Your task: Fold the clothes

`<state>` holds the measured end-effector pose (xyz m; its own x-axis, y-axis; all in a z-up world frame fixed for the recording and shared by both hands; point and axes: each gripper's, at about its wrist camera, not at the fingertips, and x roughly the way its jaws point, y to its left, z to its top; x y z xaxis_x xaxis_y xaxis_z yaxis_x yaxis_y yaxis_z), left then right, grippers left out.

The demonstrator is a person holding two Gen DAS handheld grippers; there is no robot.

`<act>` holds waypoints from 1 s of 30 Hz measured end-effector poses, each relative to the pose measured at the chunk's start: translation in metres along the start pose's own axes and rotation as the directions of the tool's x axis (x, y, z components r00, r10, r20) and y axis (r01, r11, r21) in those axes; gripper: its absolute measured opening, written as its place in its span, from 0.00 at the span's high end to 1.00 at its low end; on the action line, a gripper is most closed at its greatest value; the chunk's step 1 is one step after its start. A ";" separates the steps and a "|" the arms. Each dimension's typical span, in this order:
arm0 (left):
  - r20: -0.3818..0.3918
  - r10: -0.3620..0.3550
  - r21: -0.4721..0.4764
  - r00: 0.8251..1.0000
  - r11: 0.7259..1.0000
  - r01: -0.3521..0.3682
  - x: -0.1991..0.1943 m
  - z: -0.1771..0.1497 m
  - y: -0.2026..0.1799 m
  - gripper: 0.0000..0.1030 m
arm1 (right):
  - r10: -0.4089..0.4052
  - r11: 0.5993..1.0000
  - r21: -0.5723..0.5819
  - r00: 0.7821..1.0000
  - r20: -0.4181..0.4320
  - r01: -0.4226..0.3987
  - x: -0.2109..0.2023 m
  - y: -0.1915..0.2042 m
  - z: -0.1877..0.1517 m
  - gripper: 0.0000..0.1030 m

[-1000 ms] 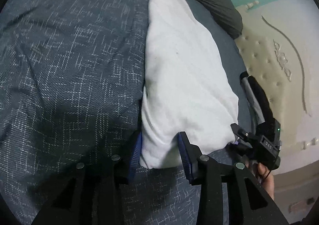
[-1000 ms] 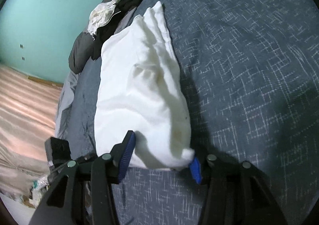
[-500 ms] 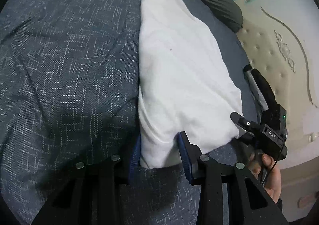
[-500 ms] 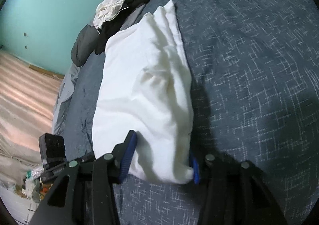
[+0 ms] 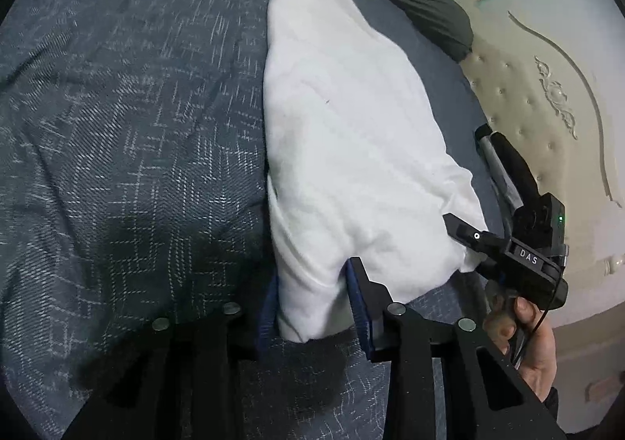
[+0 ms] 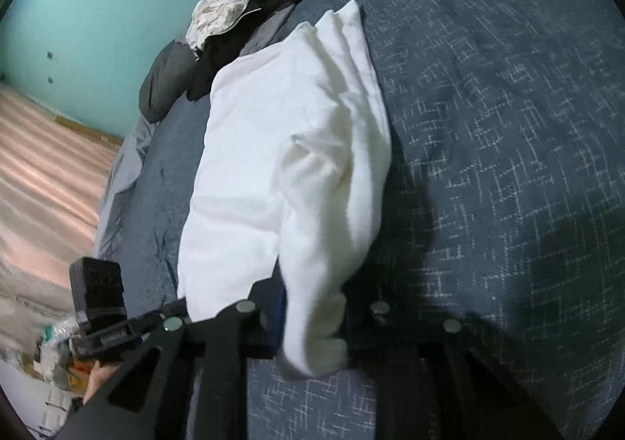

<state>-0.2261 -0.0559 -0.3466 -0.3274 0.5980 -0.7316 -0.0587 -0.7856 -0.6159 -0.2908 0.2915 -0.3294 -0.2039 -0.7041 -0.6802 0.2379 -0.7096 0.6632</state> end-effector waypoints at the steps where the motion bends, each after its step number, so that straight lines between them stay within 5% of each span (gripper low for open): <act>1: -0.001 -0.001 0.001 1.000 1.000 0.001 0.001 0.001 -0.001 0.64 | 0.000 1.000 0.015 1.000 -0.002 0.000 0.001 -0.002 0.000 0.79; 14: 0.047 0.012 0.052 0.999 0.999 -0.015 -0.016 0.006 -0.028 0.76 | 0.098 0.995 -0.016 0.993 0.061 -0.097 -0.014 0.004 0.002 0.84; 23: 0.136 -0.031 0.128 0.990 0.992 0.014 -0.085 0.032 -0.084 0.77 | 0.215 0.977 -0.022 0.973 0.084 -0.214 -0.057 0.035 0.024 0.86; 30: 0.232 -0.110 0.204 0.967 0.977 0.062 -0.151 0.061 -0.162 0.77 | 0.249 0.965 -0.107 0.963 0.102 -0.238 -0.134 0.093 0.072 0.86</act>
<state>-0.2242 -0.0286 -0.1184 -0.5287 0.6273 -0.5718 -0.2698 -0.7629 -0.5875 -0.3095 0.3181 -0.1540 -0.2341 -0.8576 -0.4579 0.3794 -0.5143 0.7691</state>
